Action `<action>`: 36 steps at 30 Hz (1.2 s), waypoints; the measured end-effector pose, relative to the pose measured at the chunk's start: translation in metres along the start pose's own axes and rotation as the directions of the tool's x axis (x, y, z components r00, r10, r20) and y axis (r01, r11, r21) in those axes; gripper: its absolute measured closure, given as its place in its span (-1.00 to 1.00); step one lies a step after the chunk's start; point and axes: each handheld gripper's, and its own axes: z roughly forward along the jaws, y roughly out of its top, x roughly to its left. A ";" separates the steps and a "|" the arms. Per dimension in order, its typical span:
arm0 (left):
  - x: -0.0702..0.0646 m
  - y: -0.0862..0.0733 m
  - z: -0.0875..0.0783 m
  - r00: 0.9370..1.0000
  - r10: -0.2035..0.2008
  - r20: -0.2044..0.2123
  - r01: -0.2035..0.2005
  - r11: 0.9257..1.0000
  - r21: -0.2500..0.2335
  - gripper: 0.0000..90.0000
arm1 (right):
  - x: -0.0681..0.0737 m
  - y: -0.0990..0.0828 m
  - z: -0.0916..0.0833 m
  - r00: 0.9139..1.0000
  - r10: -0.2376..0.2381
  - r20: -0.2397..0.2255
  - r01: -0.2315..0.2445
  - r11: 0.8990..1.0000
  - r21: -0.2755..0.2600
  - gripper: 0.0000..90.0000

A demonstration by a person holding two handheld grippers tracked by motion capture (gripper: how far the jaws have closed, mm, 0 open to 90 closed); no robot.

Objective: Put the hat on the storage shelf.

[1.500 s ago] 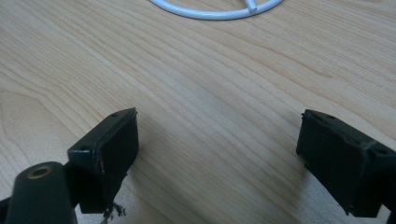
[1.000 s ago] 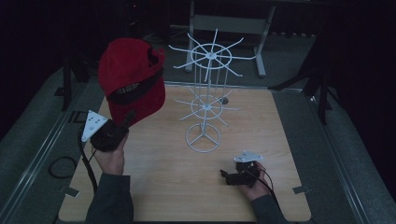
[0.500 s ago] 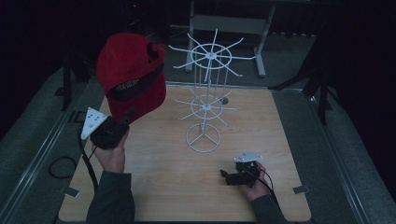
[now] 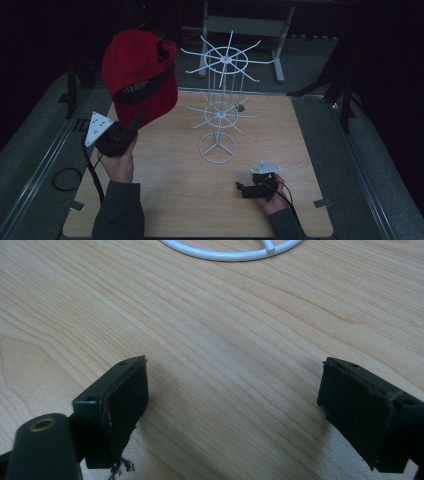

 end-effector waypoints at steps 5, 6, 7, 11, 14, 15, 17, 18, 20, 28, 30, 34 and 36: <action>0.000 0.001 0.000 1.000 -0.003 0.004 0.003 1.000 -0.003 0.89 | 0.000 0.000 0.000 1.000 0.000 0.000 0.000 1.000 0.000 -0.72; 0.000 0.002 0.000 1.000 -0.006 0.006 0.006 1.000 -0.003 0.89 | 0.000 0.000 0.000 1.000 0.000 0.000 0.000 1.000 0.000 -0.72; 0.000 0.002 0.000 1.000 -0.009 0.008 0.009 1.000 -0.006 0.89 | 0.000 0.000 0.000 1.000 0.000 0.000 0.000 1.000 0.000 -0.72; 0.000 0.004 0.000 1.000 -0.006 0.012 0.006 1.000 -0.008 0.88 | 0.000 0.000 0.000 1.000 0.000 0.000 0.000 1.000 0.000 -0.72; -0.001 0.005 0.000 1.000 -0.004 0.013 0.004 1.000 -0.009 0.89 | 0.000 0.000 0.000 1.000 0.000 0.000 0.000 1.000 0.000 -0.72; -0.001 0.005 0.000 1.000 -0.004 0.013 0.004 1.000 -0.009 0.89 | 0.000 0.000 0.000 1.000 0.000 0.000 0.000 1.000 0.000 -0.72; -0.001 0.006 0.000 1.000 -0.004 0.013 0.004 1.000 -0.010 0.89 | 0.000 0.000 0.000 1.000 0.002 0.000 -0.002 1.000 0.001 -0.72; -0.001 0.007 0.000 1.000 -0.003 0.013 0.003 1.000 -0.011 0.89 | 0.000 0.000 0.000 1.000 0.002 0.000 -0.002 1.000 0.001 -0.72; -0.001 0.008 0.000 1.000 -0.001 0.014 0.001 1.000 -0.013 0.89 | 0.000 0.000 0.000 1.000 0.002 0.000 -0.002 1.000 0.001 -0.72; -0.004 0.011 0.000 1.000 0.008 0.019 -0.007 1.000 -0.021 0.89 | 0.000 0.000 0.000 1.000 0.002 0.000 -0.002 1.000 0.001 -0.72; -0.005 0.012 0.001 1.000 0.008 0.024 -0.007 1.000 -0.025 0.89 | 0.000 0.000 0.000 1.000 0.002 0.000 -0.002 1.000 0.001 -0.72; -0.007 0.014 0.002 1.000 0.014 0.028 -0.014 1.000 -0.024 0.88 | 0.000 0.000 0.000 1.000 0.002 0.000 -0.002 1.000 0.001 -0.72; -0.008 0.014 0.003 0.999 0.012 0.031 -0.011 1.000 -0.025 0.88 | 0.000 0.000 0.000 1.000 0.002 0.000 -0.002 1.000 0.001 -0.72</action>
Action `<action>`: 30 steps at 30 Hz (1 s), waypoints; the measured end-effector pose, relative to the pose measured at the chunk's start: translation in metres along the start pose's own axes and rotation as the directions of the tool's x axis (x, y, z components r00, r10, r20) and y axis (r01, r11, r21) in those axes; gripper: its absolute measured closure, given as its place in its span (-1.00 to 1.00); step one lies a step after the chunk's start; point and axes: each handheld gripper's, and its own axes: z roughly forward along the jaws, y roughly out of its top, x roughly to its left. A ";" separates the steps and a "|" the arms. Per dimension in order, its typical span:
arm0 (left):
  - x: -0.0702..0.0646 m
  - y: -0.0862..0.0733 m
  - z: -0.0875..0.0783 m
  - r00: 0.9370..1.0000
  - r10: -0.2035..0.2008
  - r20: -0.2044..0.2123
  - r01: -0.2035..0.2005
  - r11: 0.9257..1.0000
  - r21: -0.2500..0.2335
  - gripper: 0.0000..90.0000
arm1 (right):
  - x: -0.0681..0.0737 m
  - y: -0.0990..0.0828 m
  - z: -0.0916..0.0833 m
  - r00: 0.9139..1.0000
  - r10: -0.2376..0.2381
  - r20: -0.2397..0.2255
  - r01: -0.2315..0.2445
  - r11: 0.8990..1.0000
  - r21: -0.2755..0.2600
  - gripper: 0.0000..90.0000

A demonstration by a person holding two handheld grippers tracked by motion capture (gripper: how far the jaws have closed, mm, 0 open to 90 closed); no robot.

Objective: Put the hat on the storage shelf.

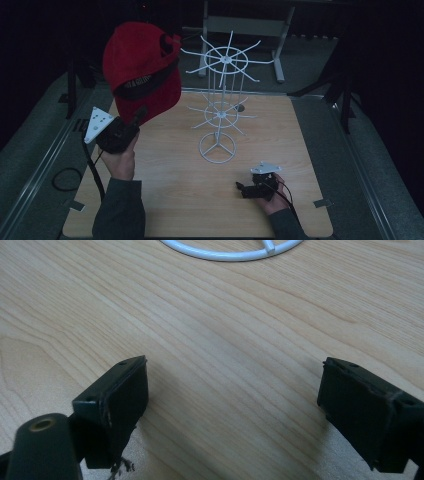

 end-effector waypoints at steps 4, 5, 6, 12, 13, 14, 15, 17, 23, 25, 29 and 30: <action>-0.001 0.001 0.001 1.000 0.005 0.004 -0.005 1.000 0.000 0.88 | 0.000 0.000 0.000 1.000 0.000 0.000 0.000 1.000 0.000 -0.72; -0.002 0.001 0.001 1.000 0.004 0.006 -0.004 1.000 0.000 0.88 | 0.000 0.000 0.000 1.000 0.000 0.000 0.000 1.000 0.000 -0.72; -0.002 0.001 0.001 1.000 0.005 0.008 -0.005 1.000 -0.002 0.88 | 0.000 0.000 0.000 1.000 0.000 0.000 0.000 1.000 0.000 -0.72; -0.002 0.003 0.001 1.000 0.003 0.006 -0.003 1.000 -0.008 0.88 | 0.000 0.000 0.000 1.000 0.000 0.000 0.000 1.000 0.000 -0.72; -0.002 0.003 0.001 1.000 0.003 0.006 -0.003 1.000 -0.009 0.88 | 0.000 0.000 0.000 1.000 0.000 0.000 0.000 1.000 0.000 -0.72; -0.002 0.004 0.001 1.000 0.003 0.006 -0.003 1.000 -0.011 0.88 | 0.000 0.000 0.000 1.000 0.000 0.000 0.000 1.000 0.000 -0.72; -0.002 0.004 0.001 1.000 0.002 0.006 -0.002 1.000 -0.012 0.88 | 0.000 0.000 0.000 1.000 0.000 0.000 0.000 1.000 0.000 -0.72; -0.002 0.005 0.001 1.000 0.002 0.006 -0.002 1.000 -0.013 0.88 | 0.000 0.000 0.000 1.000 0.000 0.000 0.000 1.000 0.000 -0.72; -0.004 0.008 0.001 1.000 -0.002 0.013 0.002 1.000 -0.026 0.88 | 0.000 0.000 0.000 1.000 0.000 0.000 0.000 1.000 0.000 -0.72; -0.004 0.009 0.001 1.000 0.002 0.016 -0.001 1.000 -0.026 0.88 | 0.000 0.000 0.000 1.000 0.000 0.000 0.000 1.000 0.000 -0.72; -0.005 0.008 0.001 1.000 0.004 0.021 -0.003 1.000 -0.023 0.88 | 0.000 0.000 0.000 1.000 0.000 0.000 0.000 1.000 0.000 -0.72; -0.005 0.008 0.001 1.000 0.005 0.022 -0.005 1.000 -0.021 0.88 | 0.000 0.000 0.000 1.000 0.000 0.000 0.000 1.000 0.000 -0.72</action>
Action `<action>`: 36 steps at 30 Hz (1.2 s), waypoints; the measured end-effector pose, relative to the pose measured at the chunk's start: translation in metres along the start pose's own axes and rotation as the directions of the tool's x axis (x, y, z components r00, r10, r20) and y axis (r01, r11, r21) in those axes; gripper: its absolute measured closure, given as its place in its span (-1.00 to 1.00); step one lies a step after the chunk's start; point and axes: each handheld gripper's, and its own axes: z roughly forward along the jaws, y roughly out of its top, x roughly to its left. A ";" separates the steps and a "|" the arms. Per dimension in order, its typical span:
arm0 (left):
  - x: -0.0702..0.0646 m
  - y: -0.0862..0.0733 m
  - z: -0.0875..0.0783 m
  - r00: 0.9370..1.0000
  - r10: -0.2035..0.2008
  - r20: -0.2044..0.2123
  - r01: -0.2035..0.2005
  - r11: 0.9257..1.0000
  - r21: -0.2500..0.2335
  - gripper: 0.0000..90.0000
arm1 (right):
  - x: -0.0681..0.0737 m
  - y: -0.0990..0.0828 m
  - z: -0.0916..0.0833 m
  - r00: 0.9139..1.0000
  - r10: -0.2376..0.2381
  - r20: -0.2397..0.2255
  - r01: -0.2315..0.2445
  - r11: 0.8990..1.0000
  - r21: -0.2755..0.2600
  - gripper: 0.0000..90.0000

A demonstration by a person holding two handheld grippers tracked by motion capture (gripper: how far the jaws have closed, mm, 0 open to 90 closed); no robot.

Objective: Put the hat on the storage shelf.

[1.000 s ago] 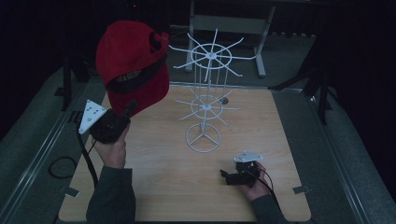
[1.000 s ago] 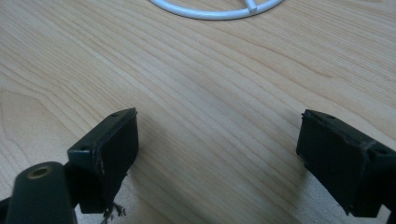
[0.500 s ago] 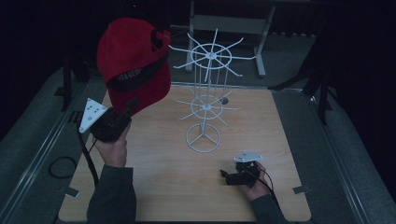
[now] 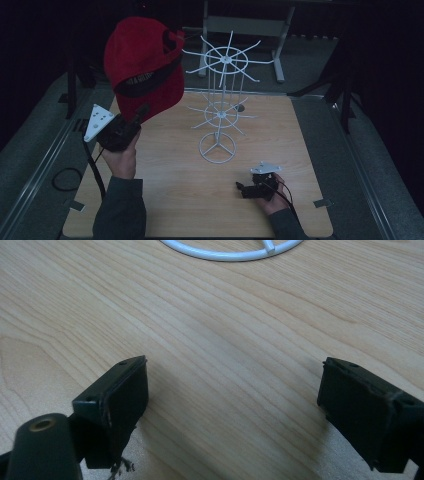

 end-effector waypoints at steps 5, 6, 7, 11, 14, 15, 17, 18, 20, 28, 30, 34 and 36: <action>-0.001 -0.002 0.000 1.000 -0.001 0.009 0.001 1.000 0.006 0.88 | 0.000 0.000 0.000 1.000 0.000 0.000 0.000 1.000 0.000 -0.72; -0.001 -0.002 0.000 1.000 -0.002 0.010 0.001 1.000 0.006 0.88 | 0.000 0.000 0.000 1.000 0.000 0.000 0.000 1.000 0.000 -0.72; -0.001 -0.002 0.000 1.000 -0.003 0.014 0.003 1.000 0.007 0.88 | 0.000 0.000 0.000 1.000 0.000 0.000 0.000 1.000 0.000 -0.72; -0.001 -0.004 0.001 1.000 -0.006 0.022 0.005 1.000 0.009 0.88 | 0.000 0.000 0.000 1.000 0.000 0.000 0.000 1.000 0.000 -0.72; -0.002 -0.006 0.001 1.000 -0.013 0.029 0.012 1.000 0.012 0.88 | 0.000 0.000 0.000 1.000 0.000 0.000 0.000 1.000 0.000 -0.72; -0.002 -0.008 0.001 0.999 -0.016 0.030 0.016 1.000 0.012 0.88 | 0.000 0.000 0.000 1.000 0.000 0.000 0.000 1.000 0.000 -0.72; -0.002 -0.009 0.001 0.999 -0.017 0.034 0.016 1.000 0.018 0.88 | 0.000 0.000 0.000 1.000 0.000 0.000 0.000 1.000 0.000 -0.72; -0.002 -0.010 0.002 0.999 -0.019 0.036 0.019 1.000 0.019 0.88 | 0.000 0.000 0.000 1.000 0.000 0.000 0.000 1.000 0.000 -0.72; -0.003 -0.011 0.002 0.999 -0.021 0.039 0.020 0.999 0.024 0.88 | 0.000 0.000 0.000 1.000 0.000 0.000 0.000 1.000 0.000 -0.72; -0.005 -0.020 0.002 0.998 -0.036 0.052 0.034 0.999 0.035 0.88 | 0.000 0.000 0.000 1.000 0.000 0.000 0.000 1.000 0.000 -0.72; -0.005 -0.024 0.003 0.998 -0.040 0.053 0.038 0.998 0.045 0.88 | 0.000 0.000 0.000 1.000 -0.002 0.001 0.002 1.000 -0.001 -0.72; -0.006 -0.030 0.005 0.997 -0.047 0.058 0.043 0.997 0.061 0.88 | 0.000 0.000 0.000 1.000 -0.002 0.001 0.002 1.000 0.000 -0.72; -0.006 -0.033 0.005 0.997 -0.049 0.059 0.045 0.997 0.069 0.88 | 0.000 0.000 0.000 1.000 -0.001 0.000 0.001 1.000 -0.001 -0.72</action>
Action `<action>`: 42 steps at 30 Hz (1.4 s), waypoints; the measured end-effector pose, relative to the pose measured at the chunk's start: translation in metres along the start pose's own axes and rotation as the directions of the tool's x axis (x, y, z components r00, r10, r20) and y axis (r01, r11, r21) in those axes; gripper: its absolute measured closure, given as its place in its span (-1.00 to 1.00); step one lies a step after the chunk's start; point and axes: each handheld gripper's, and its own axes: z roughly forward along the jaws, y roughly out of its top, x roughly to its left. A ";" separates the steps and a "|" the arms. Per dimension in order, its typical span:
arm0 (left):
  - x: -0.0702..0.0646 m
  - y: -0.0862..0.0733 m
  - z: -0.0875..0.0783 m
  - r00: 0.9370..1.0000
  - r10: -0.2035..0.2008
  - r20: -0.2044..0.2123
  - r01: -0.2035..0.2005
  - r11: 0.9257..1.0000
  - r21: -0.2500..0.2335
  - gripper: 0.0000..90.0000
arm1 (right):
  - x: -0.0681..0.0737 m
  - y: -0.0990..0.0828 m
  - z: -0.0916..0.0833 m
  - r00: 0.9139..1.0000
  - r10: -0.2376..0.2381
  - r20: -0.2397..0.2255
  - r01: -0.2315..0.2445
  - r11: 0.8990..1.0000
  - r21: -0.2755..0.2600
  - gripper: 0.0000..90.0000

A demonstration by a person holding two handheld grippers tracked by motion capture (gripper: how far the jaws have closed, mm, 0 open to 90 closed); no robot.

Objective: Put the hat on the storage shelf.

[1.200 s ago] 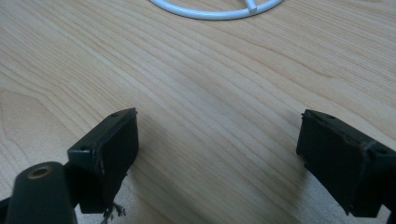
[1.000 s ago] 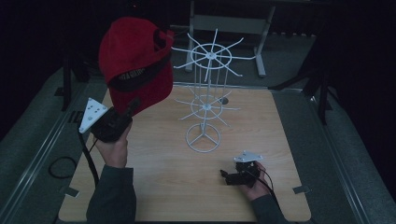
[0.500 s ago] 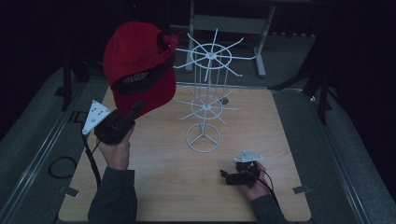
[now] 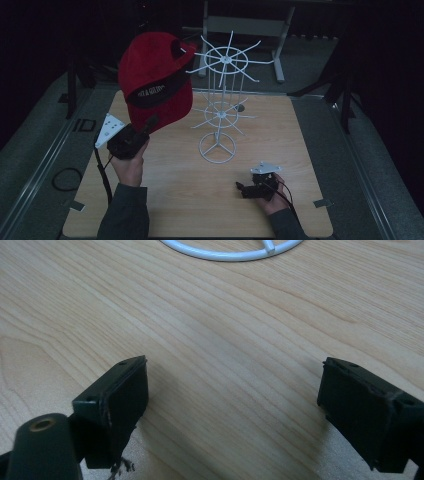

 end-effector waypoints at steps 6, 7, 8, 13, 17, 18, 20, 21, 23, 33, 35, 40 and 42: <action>0.001 -0.010 0.003 1.000 -0.008 0.005 0.007 1.000 0.026 0.88 | 0.000 0.000 0.000 1.000 0.000 0.000 0.000 1.000 0.000 -0.72; 0.001 -0.012 0.003 1.000 -0.006 0.005 0.006 0.999 0.031 0.88 | 0.000 0.000 0.000 1.000 0.000 0.000 0.000 1.000 0.000 -0.72; 0.001 -0.014 0.004 1.000 -0.012 0.004 0.012 0.999 0.033 0.88 | 0.000 0.000 0.000 1.000 0.000 0.000 0.000 1.000 0.000 -0.72; 0.002 -0.027 0.007 1.000 -0.026 0.009 0.026 0.998 0.062 0.87 | 0.000 0.000 0.000 1.000 -0.001 0.000 0.001 1.000 0.000 -0.72; 0.001 -0.033 0.009 1.000 -0.028 0.015 0.026 0.996 0.080 0.87 | 0.000 0.000 0.000 1.000 -0.001 0.000 0.001 1.000 0.000 -0.72; 0.001 -0.034 0.010 1.000 -0.027 0.017 0.025 0.996 0.084 0.87 | 0.000 0.000 0.000 1.000 -0.001 0.000 0.001 1.000 0.000 -0.72; 0.000 -0.035 0.011 0.999 -0.024 0.022 0.022 0.996 0.092 0.87 | 0.000 0.000 0.000 1.000 -0.001 0.000 0.001 1.000 0.000 -0.72; 0.000 -0.036 0.012 1.000 -0.020 0.024 0.018 0.995 0.095 0.87 | 0.000 0.000 0.000 1.000 -0.001 0.000 0.001 1.000 0.000 -0.72; -0.001 -0.037 0.013 1.000 -0.017 0.025 0.015 0.995 0.101 0.87 | 0.000 0.000 0.000 1.000 -0.001 0.000 0.001 1.000 0.000 -0.72; -0.001 -0.054 0.021 1.000 -0.013 0.028 0.009 0.989 0.148 0.86 | 0.000 0.000 0.000 1.000 0.000 0.000 0.000 1.000 0.000 -0.72; 0.000 -0.057 0.022 1.000 -0.015 0.028 0.011 0.988 0.154 0.86 | 0.000 0.000 0.000 1.000 0.000 0.001 0.000 1.000 0.000 -0.72; 0.001 -0.062 0.025 1.000 -0.010 0.027 0.005 0.985 0.172 0.84 | 0.000 0.000 0.000 1.000 0.001 0.000 -0.001 1.000 -0.001 -0.72; 0.001 -0.064 0.026 1.000 -0.005 0.028 0.000 0.984 0.179 0.84 | 0.000 0.000 0.000 1.000 0.001 -0.001 -0.001 1.000 0.000 -0.72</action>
